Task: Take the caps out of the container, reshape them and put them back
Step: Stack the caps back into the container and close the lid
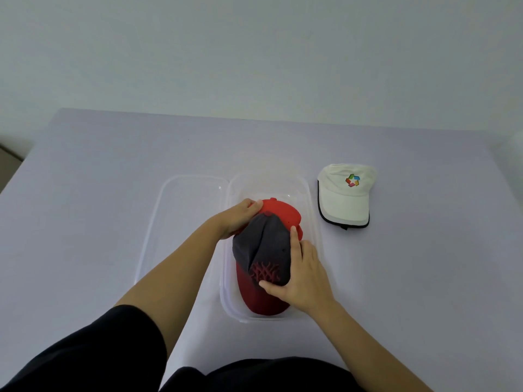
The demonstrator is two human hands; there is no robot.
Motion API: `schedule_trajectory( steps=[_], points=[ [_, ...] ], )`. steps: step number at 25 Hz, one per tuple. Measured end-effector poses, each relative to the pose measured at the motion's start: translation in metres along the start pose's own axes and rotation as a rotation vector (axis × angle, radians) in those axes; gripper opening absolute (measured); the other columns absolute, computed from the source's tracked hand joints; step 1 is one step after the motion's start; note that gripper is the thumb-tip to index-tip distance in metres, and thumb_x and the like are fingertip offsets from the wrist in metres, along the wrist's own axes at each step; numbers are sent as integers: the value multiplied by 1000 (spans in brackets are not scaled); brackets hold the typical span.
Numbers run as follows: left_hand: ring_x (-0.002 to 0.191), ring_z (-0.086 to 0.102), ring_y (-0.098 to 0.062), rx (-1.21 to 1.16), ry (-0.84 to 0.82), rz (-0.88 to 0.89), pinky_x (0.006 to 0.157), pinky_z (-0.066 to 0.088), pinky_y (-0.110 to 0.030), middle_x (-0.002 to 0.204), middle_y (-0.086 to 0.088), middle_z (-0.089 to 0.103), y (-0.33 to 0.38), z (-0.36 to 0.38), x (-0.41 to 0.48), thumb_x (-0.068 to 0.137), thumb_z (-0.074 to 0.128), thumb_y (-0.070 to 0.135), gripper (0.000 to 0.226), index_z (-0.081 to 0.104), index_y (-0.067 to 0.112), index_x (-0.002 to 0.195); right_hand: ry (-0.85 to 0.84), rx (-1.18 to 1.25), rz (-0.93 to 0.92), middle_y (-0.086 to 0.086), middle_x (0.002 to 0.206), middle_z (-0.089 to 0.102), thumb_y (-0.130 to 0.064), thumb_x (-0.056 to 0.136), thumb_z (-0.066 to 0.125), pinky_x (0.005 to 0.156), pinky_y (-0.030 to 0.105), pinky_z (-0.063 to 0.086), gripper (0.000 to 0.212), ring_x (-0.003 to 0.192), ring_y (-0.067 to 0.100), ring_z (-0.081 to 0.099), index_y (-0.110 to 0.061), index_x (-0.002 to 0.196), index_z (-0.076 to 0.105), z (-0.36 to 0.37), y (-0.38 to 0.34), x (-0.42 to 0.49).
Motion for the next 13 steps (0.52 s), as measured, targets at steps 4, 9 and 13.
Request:
schedule_trajectory(
  steps=[4,9,13],
  points=[
    [107,53,-14,124,314,196,86,40,-24,131,0,53,15,-12,-18,97,44,34,40,46,20,134,-3,-65,90,11,143,31,-78,62,56,105,37,38,127,128,26,37,-20,146,-20,3,-3,5],
    [111,46,-5,277,418,353,93,37,-21,123,8,50,4,1,-48,91,52,44,37,61,21,119,-114,328,167,4,146,19,-61,62,74,110,40,33,131,133,22,28,-30,145,-22,6,0,8],
    [82,58,-15,357,437,319,67,43,-18,93,0,64,-11,12,-60,90,55,43,30,60,17,104,-35,456,111,1,145,42,-49,85,58,107,36,39,74,131,17,42,-20,146,27,-13,13,23]
  ],
)
Point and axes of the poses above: each hand's wrist, its own x-axis towards the middle knuckle, its own z-axis out of the palm, y = z × x, the point moved 5 cm from there along x, towards the middle knuckle
